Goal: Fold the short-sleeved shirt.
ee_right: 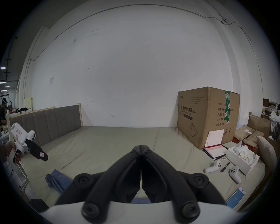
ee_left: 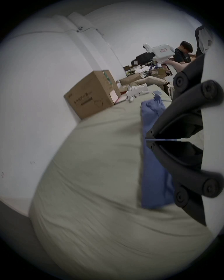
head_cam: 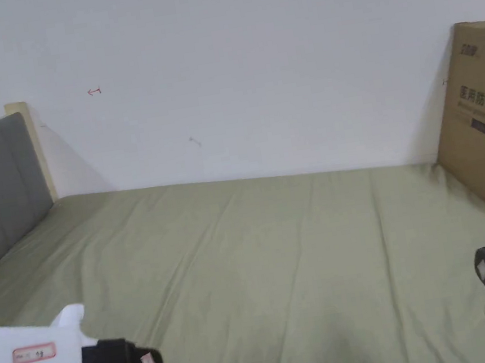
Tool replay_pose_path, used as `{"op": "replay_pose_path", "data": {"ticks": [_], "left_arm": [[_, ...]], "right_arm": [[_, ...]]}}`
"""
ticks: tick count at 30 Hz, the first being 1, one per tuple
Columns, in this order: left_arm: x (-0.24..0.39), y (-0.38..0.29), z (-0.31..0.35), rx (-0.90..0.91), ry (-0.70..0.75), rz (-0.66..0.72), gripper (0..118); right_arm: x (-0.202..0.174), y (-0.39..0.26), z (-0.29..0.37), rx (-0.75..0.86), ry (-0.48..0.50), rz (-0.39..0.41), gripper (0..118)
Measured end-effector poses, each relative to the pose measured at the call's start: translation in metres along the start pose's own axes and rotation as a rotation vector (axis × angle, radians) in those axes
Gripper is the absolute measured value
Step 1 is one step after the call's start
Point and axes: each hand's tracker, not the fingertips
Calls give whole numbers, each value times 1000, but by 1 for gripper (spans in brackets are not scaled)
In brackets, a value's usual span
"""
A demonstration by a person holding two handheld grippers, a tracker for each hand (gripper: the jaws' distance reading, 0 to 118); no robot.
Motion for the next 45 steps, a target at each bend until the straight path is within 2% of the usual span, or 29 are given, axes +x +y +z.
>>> {"op": "replay_pose_path", "data": {"ticks": [1,2,5,6,10,13,17,18,19,20,21,22,23,24,25,26,27,31,34,35,36,37,41,45], "left_arm": [[-17,-4,3,-5,-2,40,8],[-35,-10,6,-10,-14,91,20],[-90,-23,-3,-10,-38,196,99],[-101,-28,-7,-20,-44,208,118],[-117,-52,-29,-12,-130,325,118],[-138,-63,-46,-64,-190,389,118],[-147,-71,-88,-73,-483,481,116],[-149,-72,-96,-69,-482,486,97],[-152,-75,-100,-52,-449,476,58],[-157,-77,-105,-27,-402,482,6],[-165,-83,-113,-64,-197,468,7],[-174,-87,-118,-81,-96,450,8],[-159,-77,-99,15,-305,447,8],[-154,-72,-96,8,-290,404,8],[-153,-73,-94,-39,-204,398,8],[-147,-69,-87,-30,-177,407,8],[-118,-71,-79,-26,-114,367,8],[-67,-56,-36,9,192,-23,9],[-31,-55,-10,16,609,-246,9],[-37,-53,-15,14,747,-329,9],[-29,-55,-15,7,831,-395,9],[-21,-55,-14,0,851,-440,9],[33,-60,-34,19,568,-408,9],[83,-61,-89,-89,315,-351,9]], "right_arm": [[-1,-2,-2,-2,-2,0,0],[-2,-5,-5,-9,-1,-1,0],[-7,-12,-15,-59,-4,-7,0],[-9,-14,-18,-71,-1,-16,0],[-16,-20,-23,-100,22,-32,0],[-24,-22,-25,-134,37,10,0],[-30,-23,-25,-160,73,15,0],[-31,-23,-26,-171,85,0,0],[-32,-24,-27,-181,90,-7,0],[-33,-24,-27,-187,92,-8,0],[-34,-25,-27,-192,92,-4,0],[-35,-25,-27,-194,92,1,0],[-36,-25,-26,-197,95,4,0],[-35,-26,-26,-200,100,7,0],[-35,-26,-25,-201,101,8,0],[-35,-25,-25,-203,103,9,0],[-34,-25,-26,-205,107,10,0],[-29,-23,-25,-206,115,13,0],[-25,-26,-24,-195,121,30,0],[-23,-28,-24,-199,117,32,0],[-21,-30,-23,-203,117,28,0],[-19,-32,-23,-206,119,18,0],[-11,-37,-19,-211,112,-14,0],[-4,-38,-13,-218,111,-49,0]]}}
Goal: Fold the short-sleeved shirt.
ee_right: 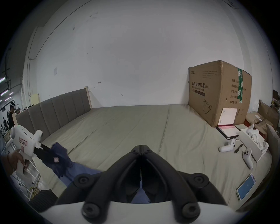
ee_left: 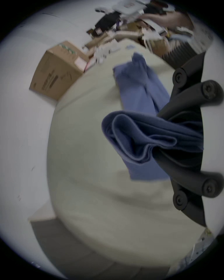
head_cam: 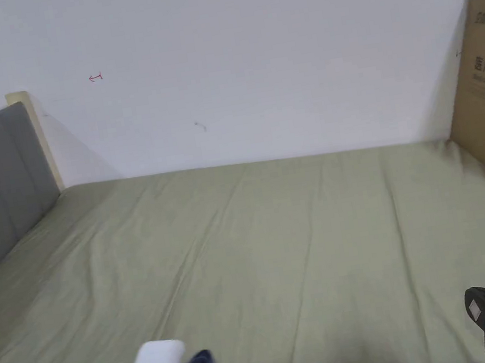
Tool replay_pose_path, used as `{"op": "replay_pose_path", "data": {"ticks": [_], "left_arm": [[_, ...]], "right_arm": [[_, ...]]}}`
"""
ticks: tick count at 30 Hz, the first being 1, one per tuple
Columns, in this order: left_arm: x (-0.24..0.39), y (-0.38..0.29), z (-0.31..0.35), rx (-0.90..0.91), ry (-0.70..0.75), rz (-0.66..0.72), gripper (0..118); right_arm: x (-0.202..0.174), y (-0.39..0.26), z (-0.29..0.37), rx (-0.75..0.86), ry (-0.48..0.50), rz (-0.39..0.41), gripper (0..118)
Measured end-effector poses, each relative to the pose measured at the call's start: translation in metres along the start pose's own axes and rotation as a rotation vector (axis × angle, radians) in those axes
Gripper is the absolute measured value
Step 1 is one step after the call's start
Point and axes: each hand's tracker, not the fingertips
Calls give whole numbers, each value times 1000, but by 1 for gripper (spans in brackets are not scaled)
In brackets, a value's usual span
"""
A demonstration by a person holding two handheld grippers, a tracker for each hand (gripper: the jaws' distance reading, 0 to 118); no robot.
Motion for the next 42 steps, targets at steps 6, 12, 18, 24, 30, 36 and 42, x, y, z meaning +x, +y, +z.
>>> {"op": "replay_pose_path", "data": {"ticks": [6,12,18,24,30,36,42], "left_arm": [[60,9,-96,-146,-200,30,19],[43,-5,-137,-172,-452,312,104],[36,5,-64,-13,-556,255,118],[31,0,-4,146,-224,63,0],[58,-7,-53,7,-103,-59,0],[97,-19,-137,-184,-162,-66,0],[115,-21,-144,-145,-261,41,0]], "right_arm": [[12,-6,8,-17,-20,-27,0],[23,-10,9,-38,-36,-60,0],[25,-10,3,-53,-29,-62,0],[23,-4,2,-39,-13,-87,0],[22,-2,1,-40,-5,-89,0],[19,-3,6,-50,-2,-92,0],[16,-7,9,-67,2,-69,0]]}}
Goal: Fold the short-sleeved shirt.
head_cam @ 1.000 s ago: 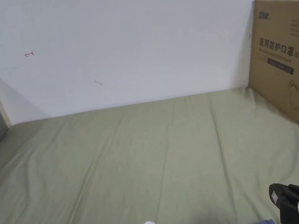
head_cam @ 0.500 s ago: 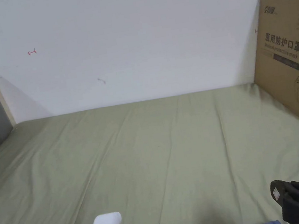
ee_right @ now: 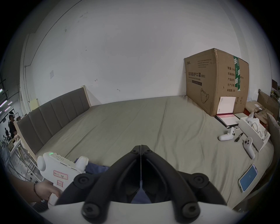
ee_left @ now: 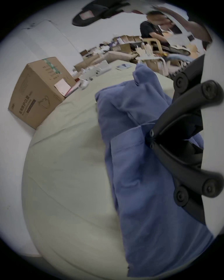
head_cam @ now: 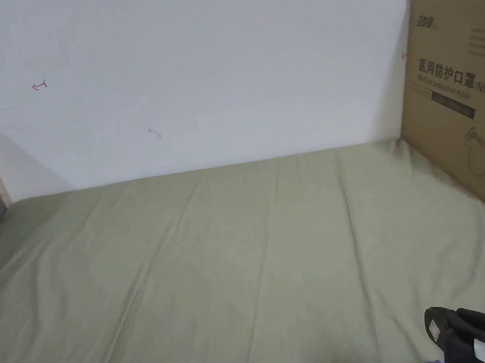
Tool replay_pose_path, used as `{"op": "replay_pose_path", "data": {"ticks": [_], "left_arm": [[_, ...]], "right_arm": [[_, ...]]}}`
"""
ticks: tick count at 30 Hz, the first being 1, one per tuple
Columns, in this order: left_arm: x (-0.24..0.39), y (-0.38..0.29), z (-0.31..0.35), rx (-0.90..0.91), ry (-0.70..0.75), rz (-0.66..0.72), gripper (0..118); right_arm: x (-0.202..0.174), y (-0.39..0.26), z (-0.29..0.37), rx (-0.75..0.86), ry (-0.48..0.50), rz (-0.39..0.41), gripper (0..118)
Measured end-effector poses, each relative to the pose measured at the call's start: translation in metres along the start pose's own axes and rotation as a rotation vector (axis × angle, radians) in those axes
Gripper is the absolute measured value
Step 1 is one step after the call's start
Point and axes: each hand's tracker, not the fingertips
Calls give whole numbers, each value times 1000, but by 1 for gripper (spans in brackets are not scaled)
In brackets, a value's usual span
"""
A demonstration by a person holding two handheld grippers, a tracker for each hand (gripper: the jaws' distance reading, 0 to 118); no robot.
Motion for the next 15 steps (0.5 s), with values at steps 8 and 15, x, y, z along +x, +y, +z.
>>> {"op": "replay_pose_path", "data": {"ticks": [8,15], "left_arm": [[-35,0,31,63,-133,173,0],[-128,-10,148,265,-254,317,4]], "right_arm": [[3,-3,-3,-18,12,-21,0],[8,6,0,-5,-3,-23,0]]}}
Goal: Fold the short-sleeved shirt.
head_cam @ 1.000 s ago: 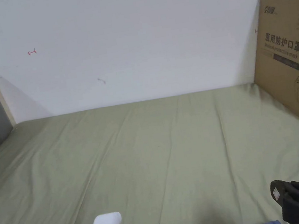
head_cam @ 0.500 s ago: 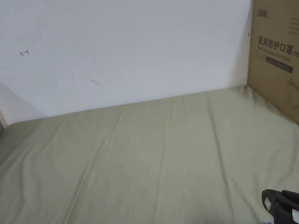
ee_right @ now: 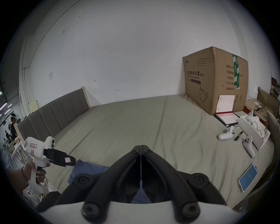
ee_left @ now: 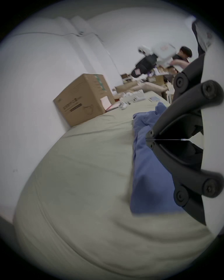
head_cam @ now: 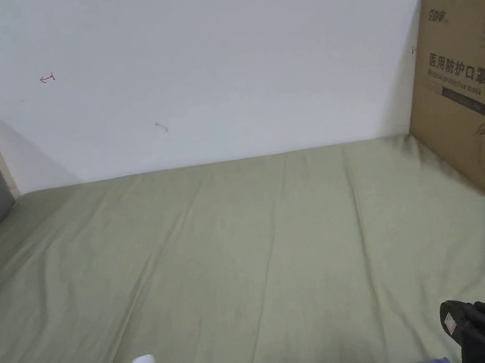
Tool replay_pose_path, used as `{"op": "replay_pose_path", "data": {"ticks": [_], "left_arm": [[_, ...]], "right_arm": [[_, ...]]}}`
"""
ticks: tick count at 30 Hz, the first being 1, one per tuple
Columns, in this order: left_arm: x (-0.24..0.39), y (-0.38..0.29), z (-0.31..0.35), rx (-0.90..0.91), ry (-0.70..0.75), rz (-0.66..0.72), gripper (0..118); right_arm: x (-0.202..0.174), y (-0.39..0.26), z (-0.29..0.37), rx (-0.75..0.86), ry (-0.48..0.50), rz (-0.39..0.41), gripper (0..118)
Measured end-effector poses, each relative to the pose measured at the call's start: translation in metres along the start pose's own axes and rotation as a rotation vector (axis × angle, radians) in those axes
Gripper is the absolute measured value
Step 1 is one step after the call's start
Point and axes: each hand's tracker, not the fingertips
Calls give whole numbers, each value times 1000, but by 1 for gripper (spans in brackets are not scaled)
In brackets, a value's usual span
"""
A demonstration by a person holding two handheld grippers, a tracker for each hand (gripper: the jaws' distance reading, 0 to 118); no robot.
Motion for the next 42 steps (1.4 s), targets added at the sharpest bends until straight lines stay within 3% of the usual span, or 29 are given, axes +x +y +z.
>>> {"op": "replay_pose_path", "data": {"ticks": [1,2,3,4,5,6,10,13,16,21,22,23,24,25,27,29,33,38,40,42], "left_arm": [[-16,5,11,5,-2,29,18],[-30,7,24,8,10,58,40],[-44,7,33,6,42,72,75],[-55,7,37,-2,52,87,96],[-65,3,40,-21,61,113,112],[-76,0,42,-32,63,139,118],[-112,-11,31,-27,-21,292,118],[-106,-16,17,21,-217,337,118],[-102,-23,-21,-89,-377,400,118],[-103,-24,-61,-171,-366,253,117],[-105,-25,-61,-154,-362,261,110],[-109,-24,-58,-135,-328,255,88],[-119,-25,-57,-131,-219,271,21],[-131,-29,-58,-171,-32,265,7],[-129,-27,-48,-128,-201,301,8],[-109,-22,-50,-155,-55,199,8],[-39,-12,-18,-101,60,13,8],[35,5,56,90,460,-295,8],[64,7,69,94,700,-431,9],[81,5,73,75,785,-498,9]], "right_arm": [[0,0,-1,0,-1,-7,0],[0,0,-2,-2,-1,-14,0],[-1,0,-2,-3,-1,-19,0],[-2,0,-3,-3,-1,-21,0],[-4,-1,-4,-5,1,-22,0],[-7,-1,-5,-10,2,-20,0],[-16,-1,-8,-34,27,-12,0],[-23,0,-10,-44,27,16,0],[-27,2,-11,-54,30,25,0],[-29,6,-11,-61,27,37,0],[-29,7,-10,-61,27,40,0],[-29,7,-10,-61,26,43,0],[-29,7,-9,-63,26,44,0],[-28,7,-9,-65,26,44,0],[-26,6,-9,-73,24,42,0],[-25,6,-9,-78,21,38,0],[-21,9,-7,-69,30,36,0],[-15,13,-5,-62,42,26,0],[-15,13,-5,-62,44,23,0],[-14,12,-5,-62,46,20,0]]}}
